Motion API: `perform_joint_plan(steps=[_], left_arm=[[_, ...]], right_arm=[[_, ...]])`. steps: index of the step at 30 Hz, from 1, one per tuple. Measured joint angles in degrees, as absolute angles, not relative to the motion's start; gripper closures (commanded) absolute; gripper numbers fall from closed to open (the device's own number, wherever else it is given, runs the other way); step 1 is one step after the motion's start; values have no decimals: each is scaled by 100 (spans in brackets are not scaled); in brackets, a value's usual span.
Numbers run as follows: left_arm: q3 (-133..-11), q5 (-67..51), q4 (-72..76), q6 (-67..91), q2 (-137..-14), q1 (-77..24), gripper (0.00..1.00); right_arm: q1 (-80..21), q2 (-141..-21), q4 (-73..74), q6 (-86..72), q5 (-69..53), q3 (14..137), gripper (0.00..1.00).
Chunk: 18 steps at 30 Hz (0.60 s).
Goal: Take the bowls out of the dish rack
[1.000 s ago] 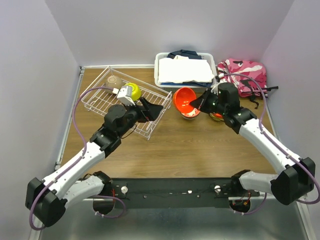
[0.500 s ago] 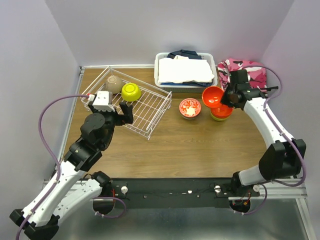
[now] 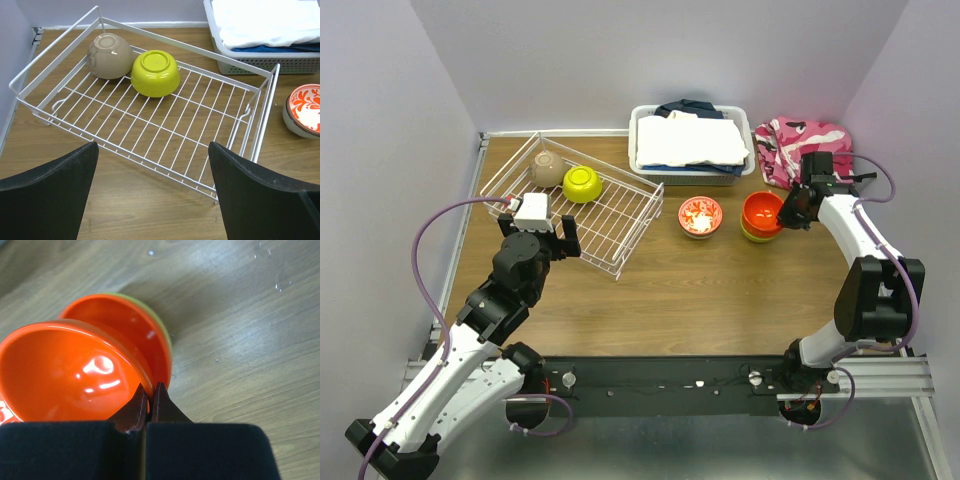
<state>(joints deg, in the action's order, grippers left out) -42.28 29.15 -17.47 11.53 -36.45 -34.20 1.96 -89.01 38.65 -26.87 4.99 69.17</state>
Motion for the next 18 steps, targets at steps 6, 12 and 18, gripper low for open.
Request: perform_joint_plan(steps=[6,12,18], left_arm=[[-4219,2961,-1737,1131,-3551,-3380,1],[-4185,2958,-1723,1127,-3553,-3365,1],[-4150,2958,-1721,1114,-3557,-3317,1]], right_arm=[[495,-9019,3603,-2698,246,6593,99],[537,-9052,3332,-2722,-5,6558,99],[537,-9177,3146,-2740,-250,6451,90]])
